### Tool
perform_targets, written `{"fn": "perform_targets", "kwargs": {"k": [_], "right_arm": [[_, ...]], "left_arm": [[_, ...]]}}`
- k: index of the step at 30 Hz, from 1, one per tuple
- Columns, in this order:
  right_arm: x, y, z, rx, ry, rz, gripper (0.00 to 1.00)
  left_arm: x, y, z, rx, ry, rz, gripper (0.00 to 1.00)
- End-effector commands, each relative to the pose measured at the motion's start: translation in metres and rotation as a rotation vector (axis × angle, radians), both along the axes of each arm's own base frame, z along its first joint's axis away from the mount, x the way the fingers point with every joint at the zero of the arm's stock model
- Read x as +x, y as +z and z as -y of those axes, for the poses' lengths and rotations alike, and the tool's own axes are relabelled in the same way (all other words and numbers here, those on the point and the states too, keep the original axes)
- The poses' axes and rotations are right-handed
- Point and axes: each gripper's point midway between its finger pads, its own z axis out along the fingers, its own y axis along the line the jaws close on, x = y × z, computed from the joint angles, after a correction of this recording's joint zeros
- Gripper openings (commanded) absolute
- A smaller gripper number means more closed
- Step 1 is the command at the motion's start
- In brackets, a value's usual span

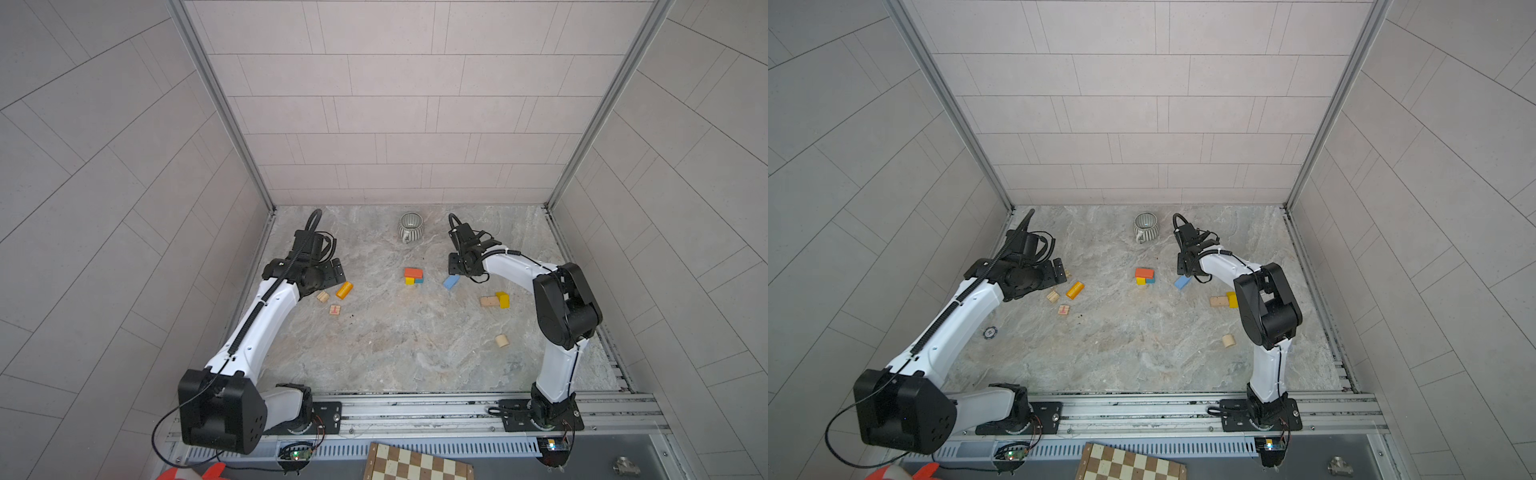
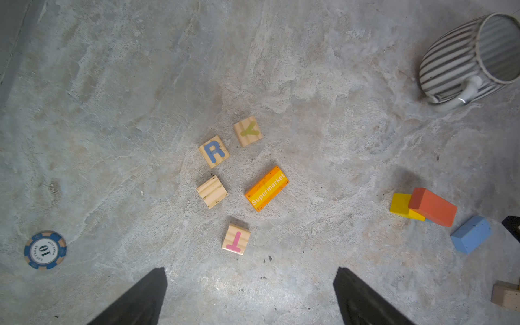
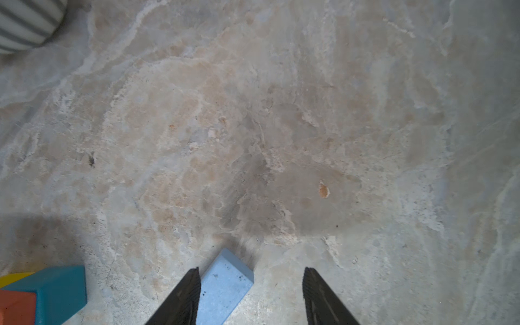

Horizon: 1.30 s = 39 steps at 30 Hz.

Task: Build the wood block tower
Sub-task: 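Raise the right gripper and move it over the light-blue bar, then lower the right gripper and close it on the light-blue bar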

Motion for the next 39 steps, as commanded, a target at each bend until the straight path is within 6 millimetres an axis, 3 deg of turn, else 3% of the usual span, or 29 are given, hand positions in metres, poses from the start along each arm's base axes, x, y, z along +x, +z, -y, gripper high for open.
{"fn": "perform_targets", "kwargs": {"k": [1,11,21,28,39], "right_arm": [[-0.005,-0.011,-0.002,-0.022,-0.051,0.000,0.60],[-0.014,-0.037,-0.016,0.006,-0.049,-0.055,0.59],[-0.023,-0.050,-0.023,0.027,-0.009,-0.098,0.43],[-0.026,-0.048,-0.025,0.006,0.049,-0.118,0.26],[-0.022,-0.030,-0.030,0.001,0.100,-0.123,0.25]], "left_arm": [[-0.002,0.002,-0.006,0.023,0.005,-0.015,1.00],[-0.008,0.005,-0.010,-0.005,0.017,0.008,1.00],[-0.011,0.003,-0.010,-0.014,0.023,0.013,1.00],[-0.009,0.001,-0.007,-0.033,0.018,0.007,1.00],[-0.007,-0.005,-0.004,-0.058,0.015,-0.016,1.00]]}}
